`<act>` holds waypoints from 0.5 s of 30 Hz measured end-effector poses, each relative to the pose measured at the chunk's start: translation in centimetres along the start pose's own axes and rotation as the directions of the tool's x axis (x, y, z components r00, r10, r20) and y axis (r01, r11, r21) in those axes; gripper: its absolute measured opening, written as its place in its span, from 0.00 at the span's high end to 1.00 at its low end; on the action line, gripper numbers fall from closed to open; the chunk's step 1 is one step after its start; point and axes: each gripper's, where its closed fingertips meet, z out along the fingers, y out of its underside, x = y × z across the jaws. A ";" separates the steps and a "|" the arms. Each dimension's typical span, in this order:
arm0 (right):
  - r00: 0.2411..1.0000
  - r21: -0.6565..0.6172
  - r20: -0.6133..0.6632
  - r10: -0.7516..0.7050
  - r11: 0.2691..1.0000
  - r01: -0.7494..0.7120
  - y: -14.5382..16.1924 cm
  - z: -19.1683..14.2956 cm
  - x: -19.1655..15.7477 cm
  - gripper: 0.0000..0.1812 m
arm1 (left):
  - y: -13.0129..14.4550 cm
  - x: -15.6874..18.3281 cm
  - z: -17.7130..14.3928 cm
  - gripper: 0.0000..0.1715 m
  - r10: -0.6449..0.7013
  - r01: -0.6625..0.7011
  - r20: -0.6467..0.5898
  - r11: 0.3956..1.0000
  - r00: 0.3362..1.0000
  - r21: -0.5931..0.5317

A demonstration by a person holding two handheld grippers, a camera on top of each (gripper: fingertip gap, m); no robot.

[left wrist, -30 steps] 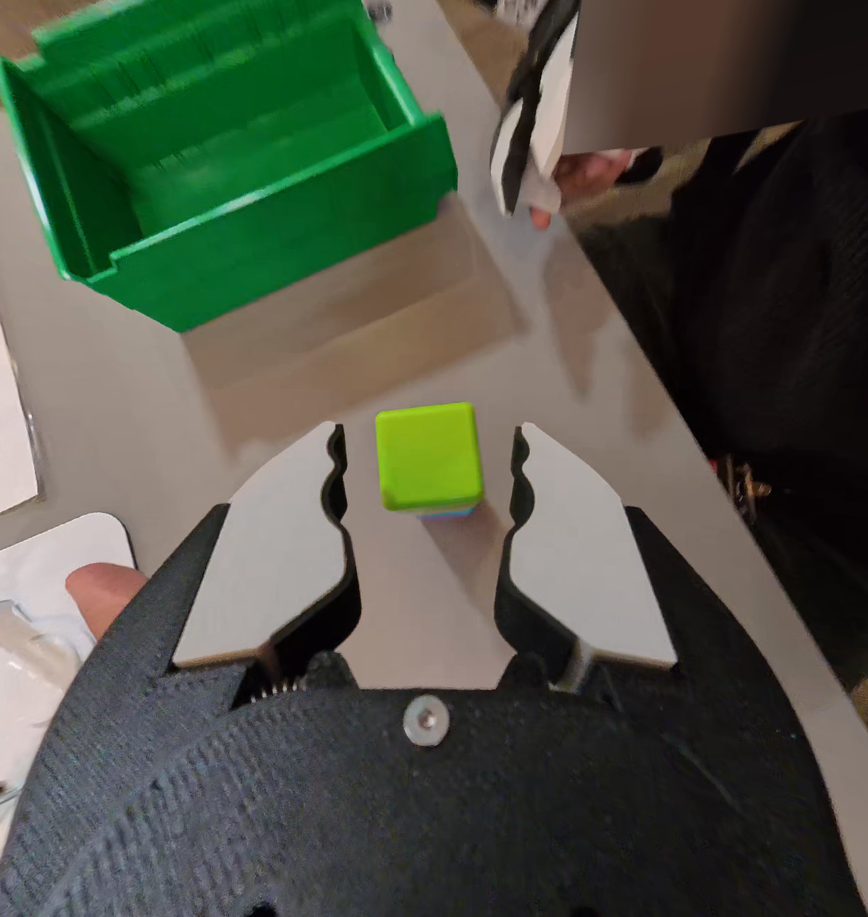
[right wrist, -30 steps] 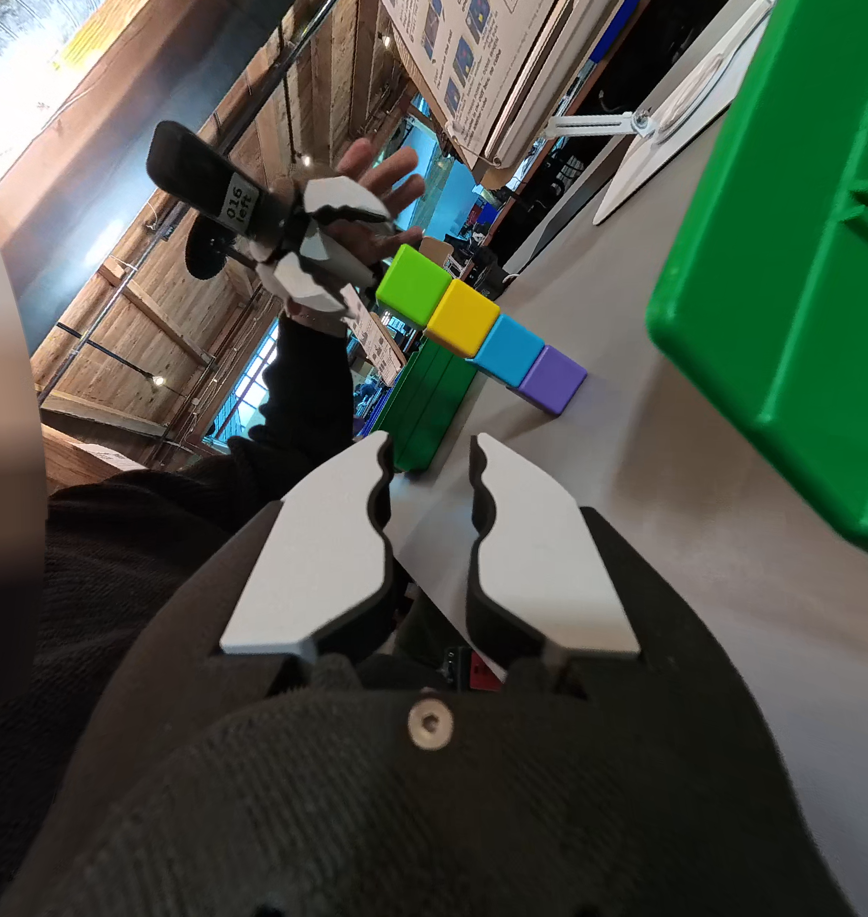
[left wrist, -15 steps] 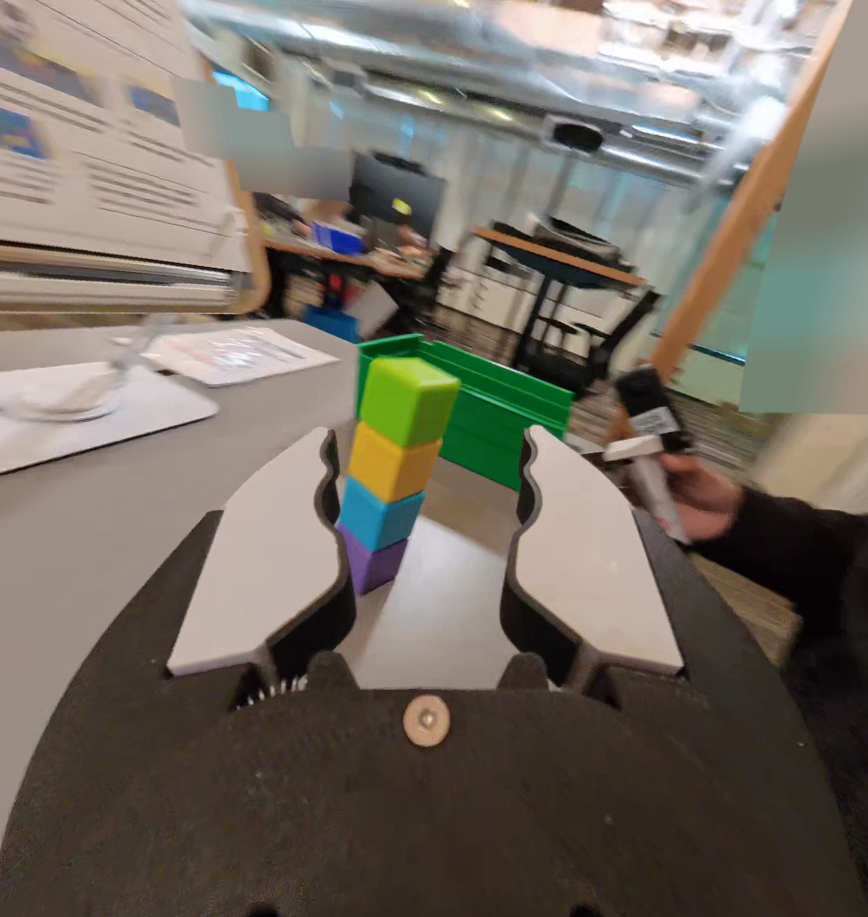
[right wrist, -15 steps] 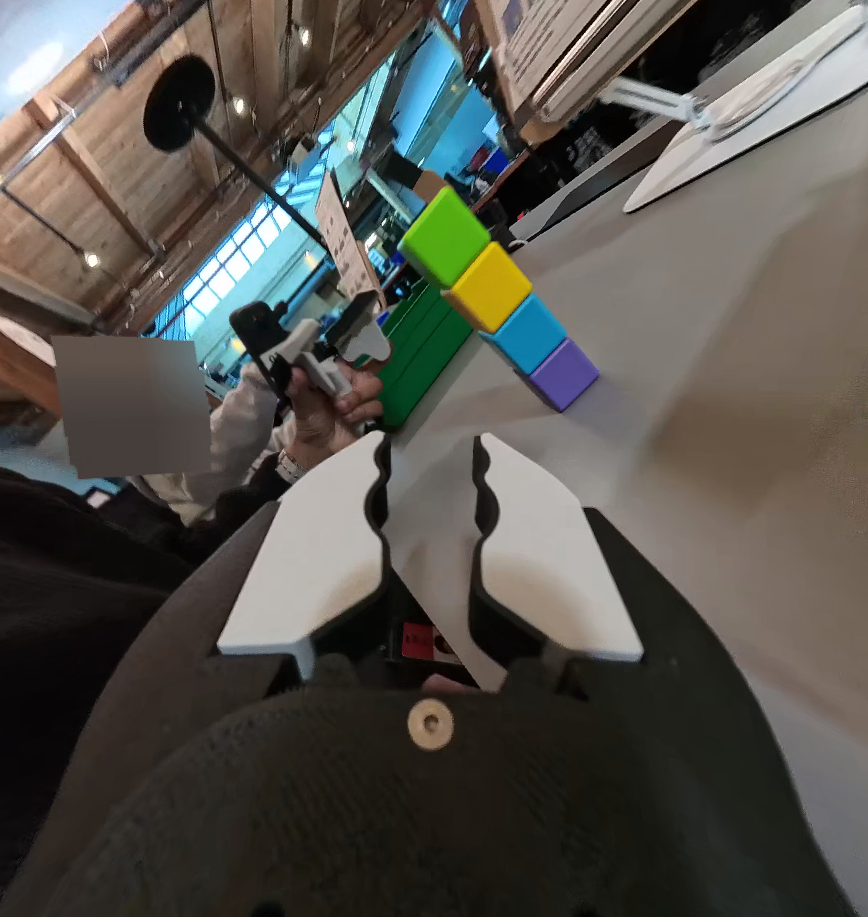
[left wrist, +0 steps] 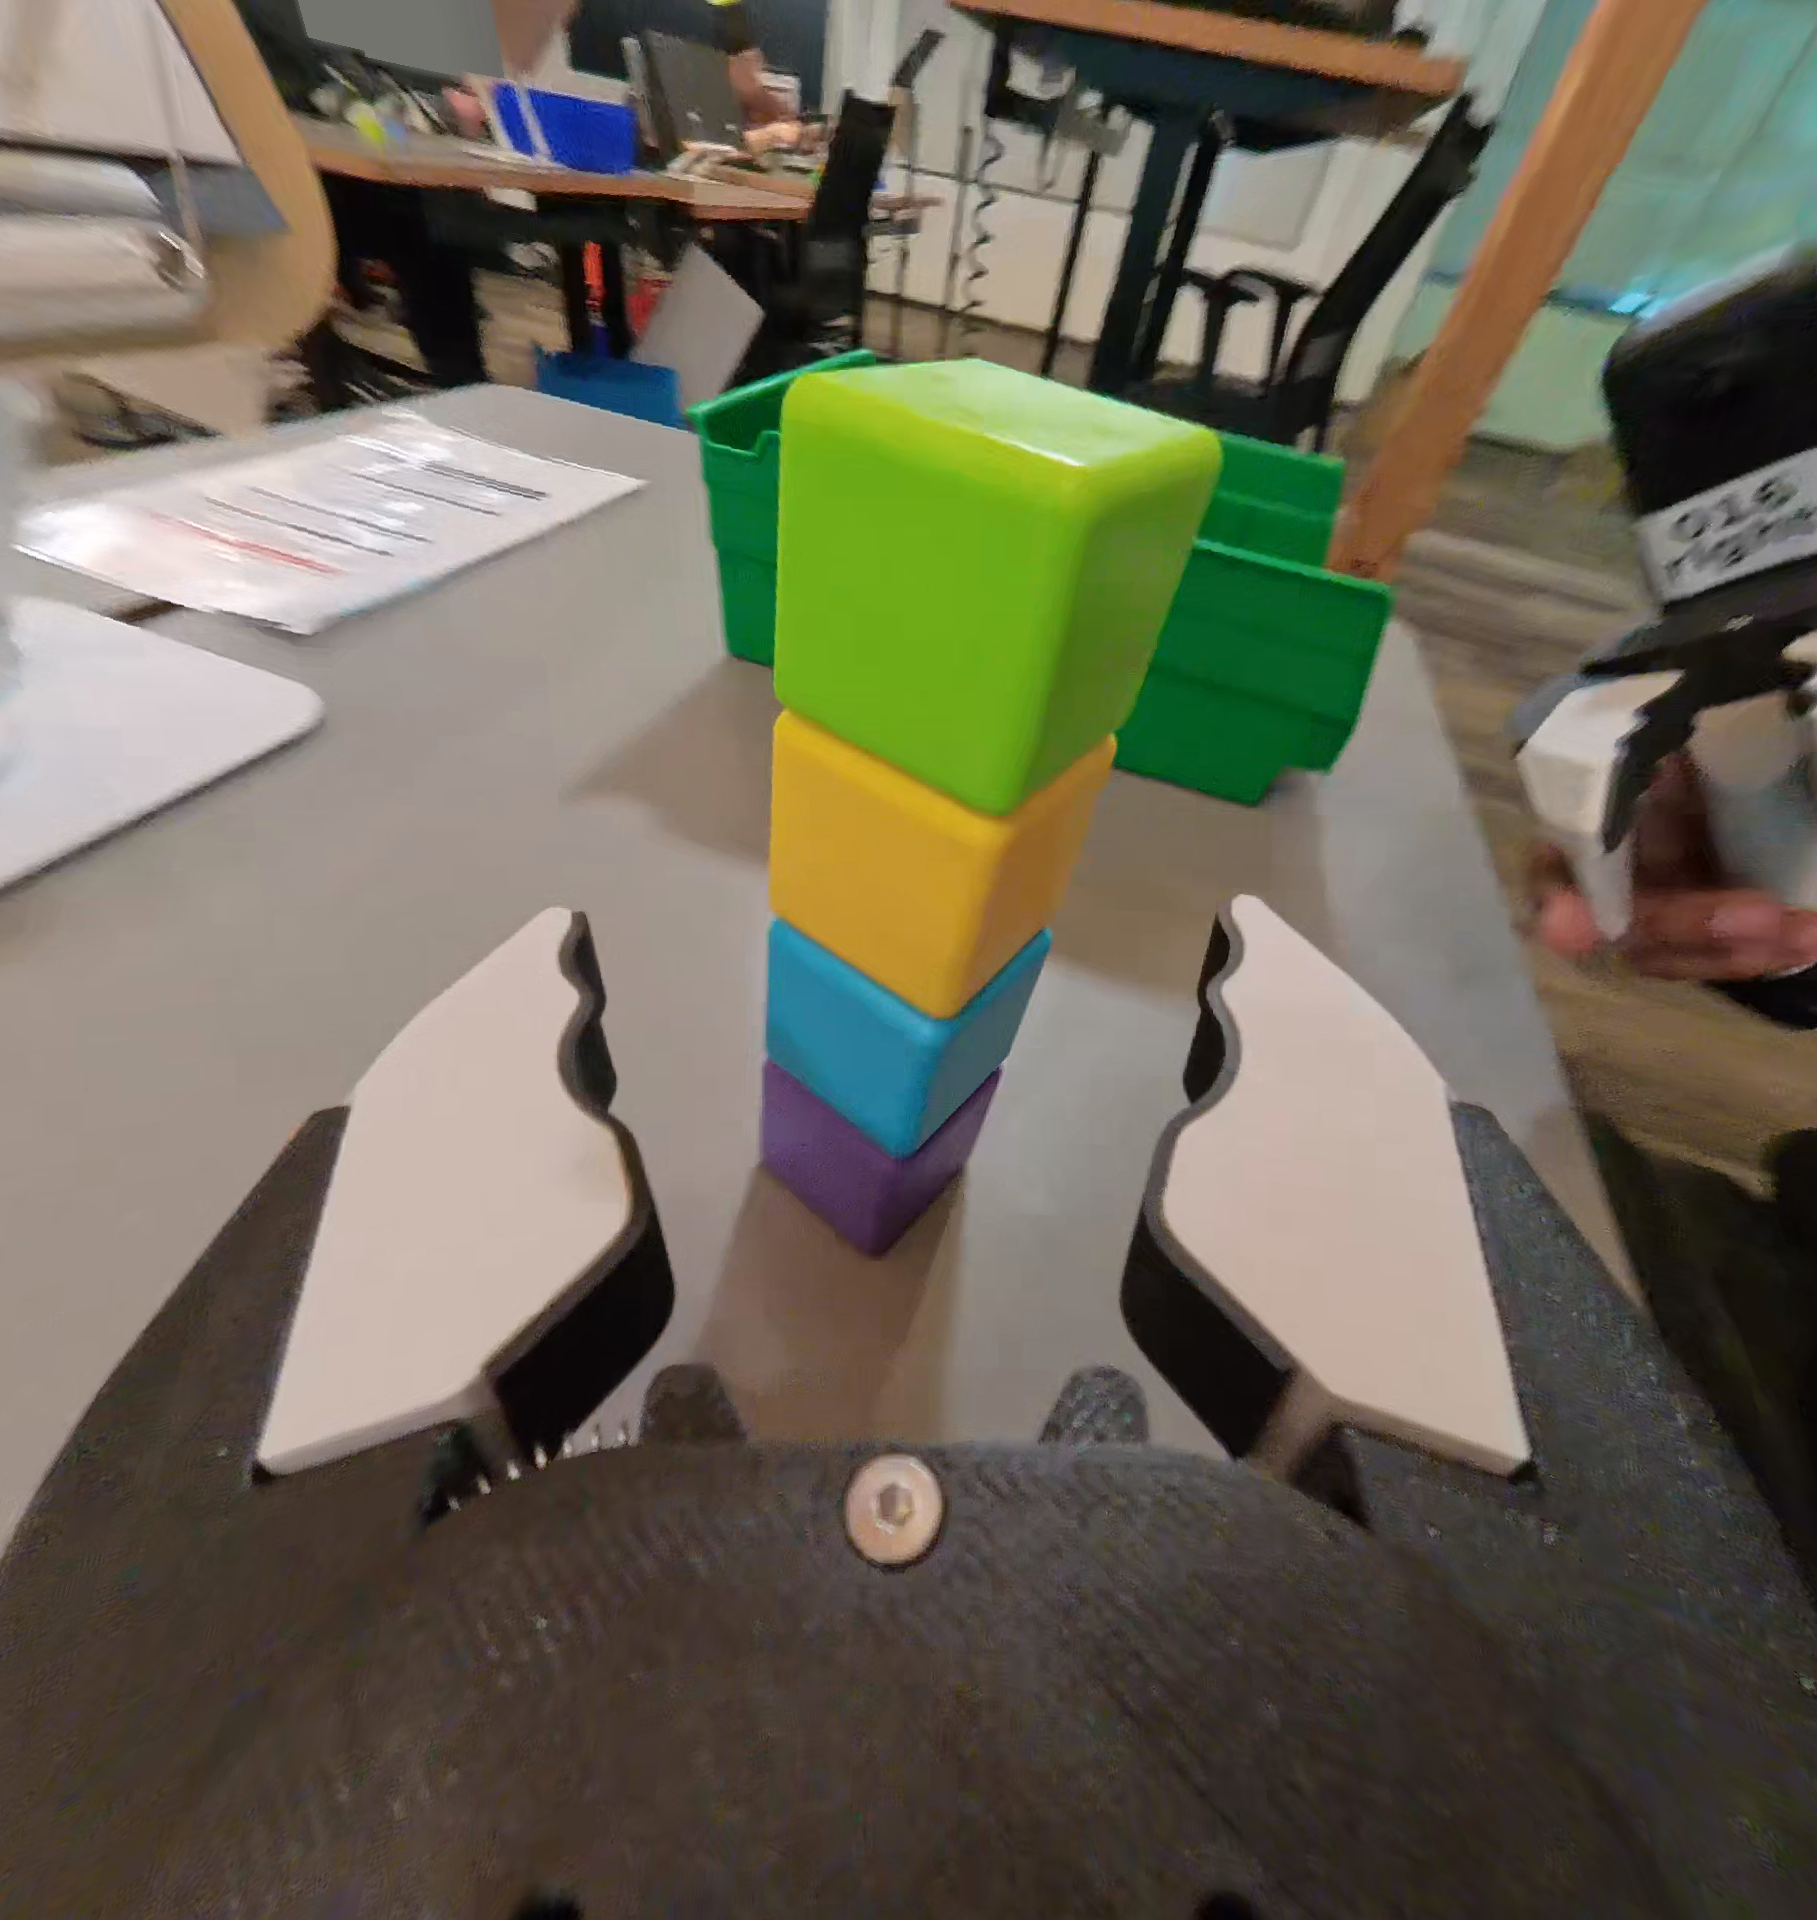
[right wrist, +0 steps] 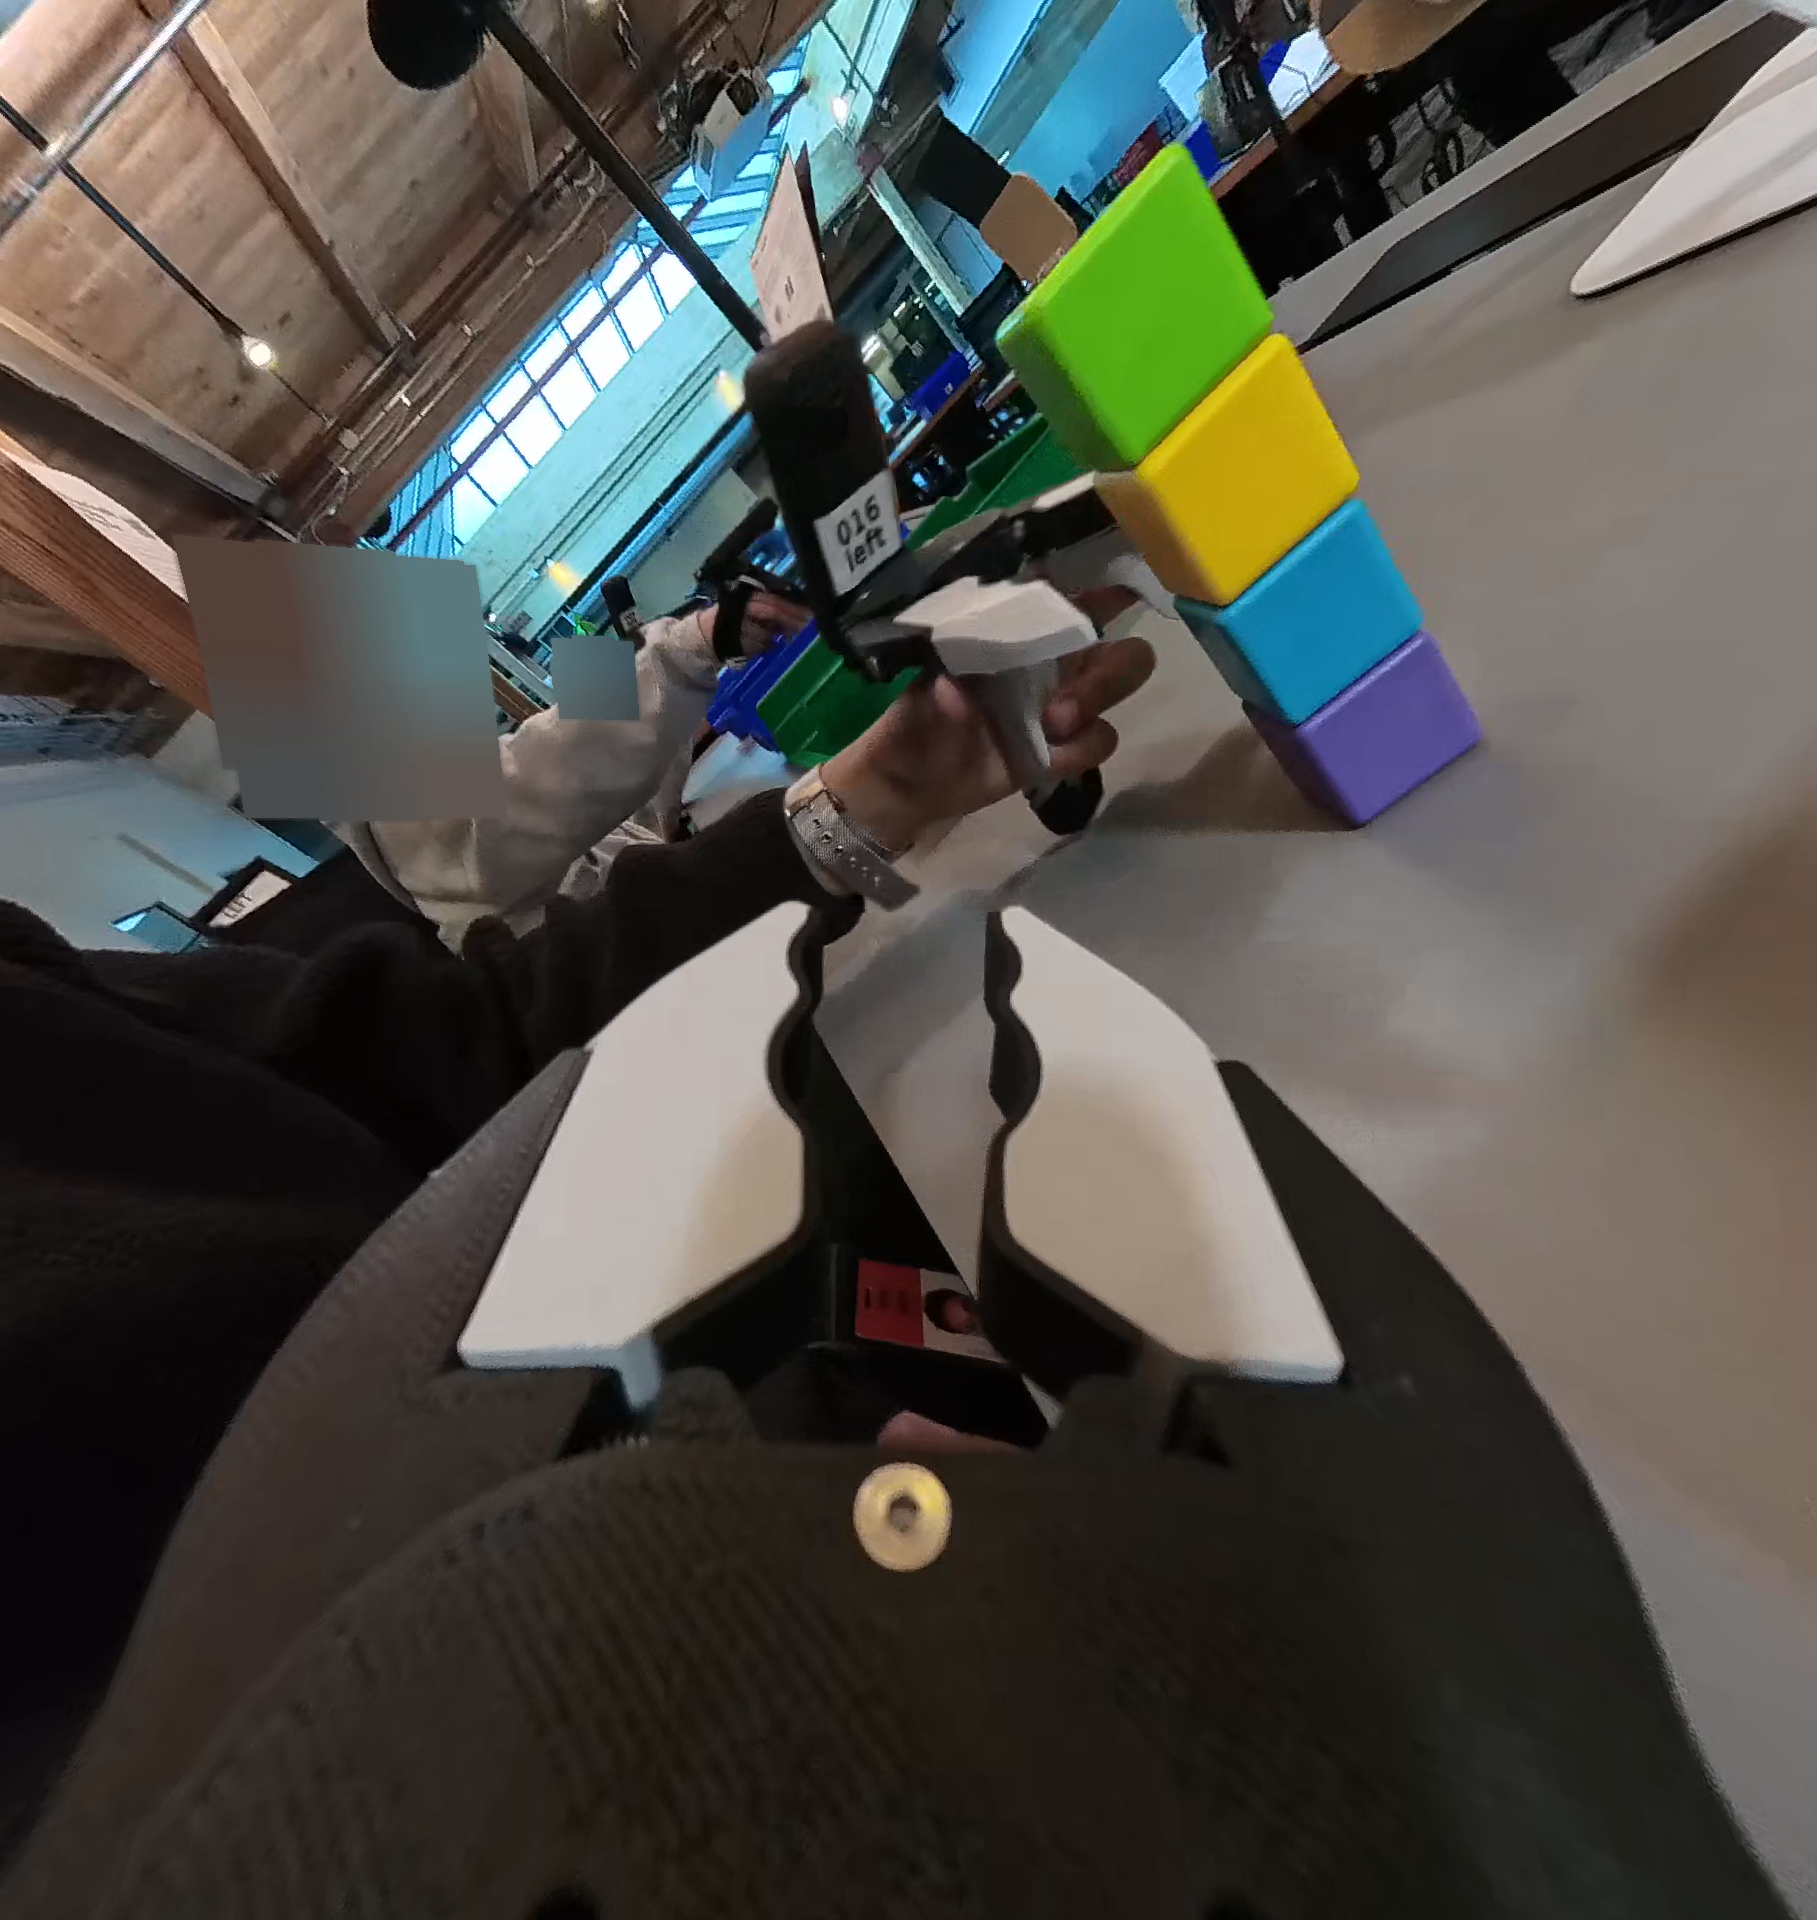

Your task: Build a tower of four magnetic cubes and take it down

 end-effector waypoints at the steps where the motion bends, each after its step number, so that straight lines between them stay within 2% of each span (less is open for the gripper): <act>1: 1.000 -0.008 -0.005 -0.008 1.000 0.008 0.2 0.0 0.0 0.83 | -0.1 0.4 0.4 0.36 -0.037 0.038 -0.039 0.999 0.999 0.018; 3: 0.999 -0.031 -0.022 -0.027 0.999 0.026 0.7 0.0 0.2 0.83 | 0.0 1.1 1.0 0.39 -0.025 0.027 -0.071 0.999 0.997 0.026; 6: 0.998 -0.041 -0.046 -0.048 0.998 0.046 1.0 -0.3 0.4 0.83 | 0.8 1.2 1.6 0.40 0.044 -0.044 -0.030 0.999 0.999 -0.021; 10: 0.998 -0.014 -0.052 -0.023 1.000 0.022 0.7 -0.8 0.5 0.83 | 0.7 2.4 1.3 0.39 -0.010 0.010 -0.065 1.000 0.998 0.003; 15: 0.999 0.007 -0.048 0.016 1.000 -0.016 0.4 -0.8 0.7 0.84 | 1.0 2.3 0.1 0.39 -0.023 0.023 -0.026 1.000 0.999 0.002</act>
